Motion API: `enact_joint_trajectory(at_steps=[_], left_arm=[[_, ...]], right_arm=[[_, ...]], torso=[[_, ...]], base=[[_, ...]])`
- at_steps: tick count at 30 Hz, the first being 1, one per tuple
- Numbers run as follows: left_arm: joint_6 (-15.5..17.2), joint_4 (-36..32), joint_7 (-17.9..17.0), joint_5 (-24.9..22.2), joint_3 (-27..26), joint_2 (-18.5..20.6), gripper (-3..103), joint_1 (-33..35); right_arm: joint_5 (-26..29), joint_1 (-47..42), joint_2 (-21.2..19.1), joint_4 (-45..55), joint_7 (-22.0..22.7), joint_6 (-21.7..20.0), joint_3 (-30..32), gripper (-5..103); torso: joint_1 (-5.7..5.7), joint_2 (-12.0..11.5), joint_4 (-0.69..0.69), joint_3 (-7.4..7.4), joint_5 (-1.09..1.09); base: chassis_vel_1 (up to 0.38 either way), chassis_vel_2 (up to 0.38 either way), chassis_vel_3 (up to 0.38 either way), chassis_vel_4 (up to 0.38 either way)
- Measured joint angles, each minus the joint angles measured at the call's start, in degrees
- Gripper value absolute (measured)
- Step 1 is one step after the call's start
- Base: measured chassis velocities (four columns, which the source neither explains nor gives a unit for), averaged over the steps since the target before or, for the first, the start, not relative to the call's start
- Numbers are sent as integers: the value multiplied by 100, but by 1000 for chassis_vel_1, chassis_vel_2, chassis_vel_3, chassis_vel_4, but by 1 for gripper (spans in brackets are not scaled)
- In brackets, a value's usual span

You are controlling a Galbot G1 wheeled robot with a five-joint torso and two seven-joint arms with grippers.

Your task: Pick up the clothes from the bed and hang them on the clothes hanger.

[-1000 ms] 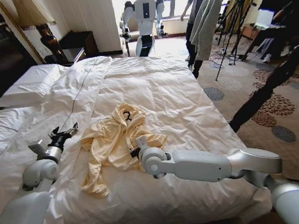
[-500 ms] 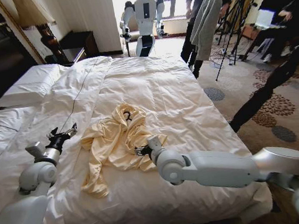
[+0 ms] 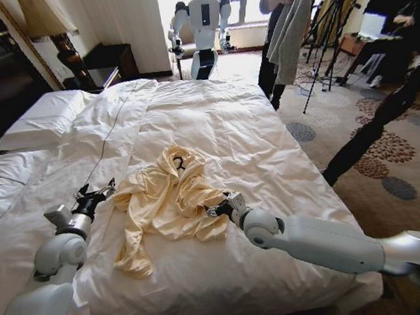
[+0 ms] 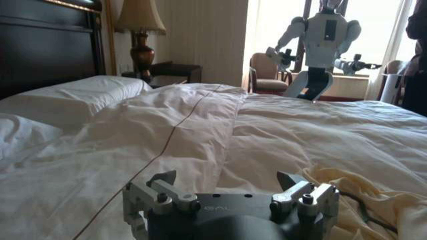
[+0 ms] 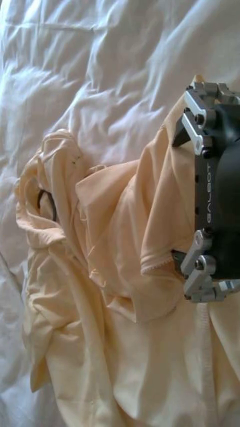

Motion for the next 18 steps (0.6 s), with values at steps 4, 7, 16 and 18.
enact_joint_trajectory(at_steps=[4,7,16,18], left_arm=[[-2,-4,-58,1,-8,-2,100,5],[-2,-7,-69,-1,-12,11,100,6],[-3,11,-81,-16,-13,79,100,-9],[-2,15,-81,-20,-11,88,100,-4]], right_arm=[[111,-57,49,-28,87,-14,-4,101],[153,-144,65,-24,180,-15,-2,96],[167,-443,120,-145,291,50,142,64],[133,-478,136,-216,295,99,181,53]], torso=[[1,0,0,0,0],[0,0,0,0,0],[0,0,-1,0,0],[0,0,-1,0,0]], base=[[0,0,0,0],[0,0,0,0],[0,0,0,0],[0,0,0,0]])
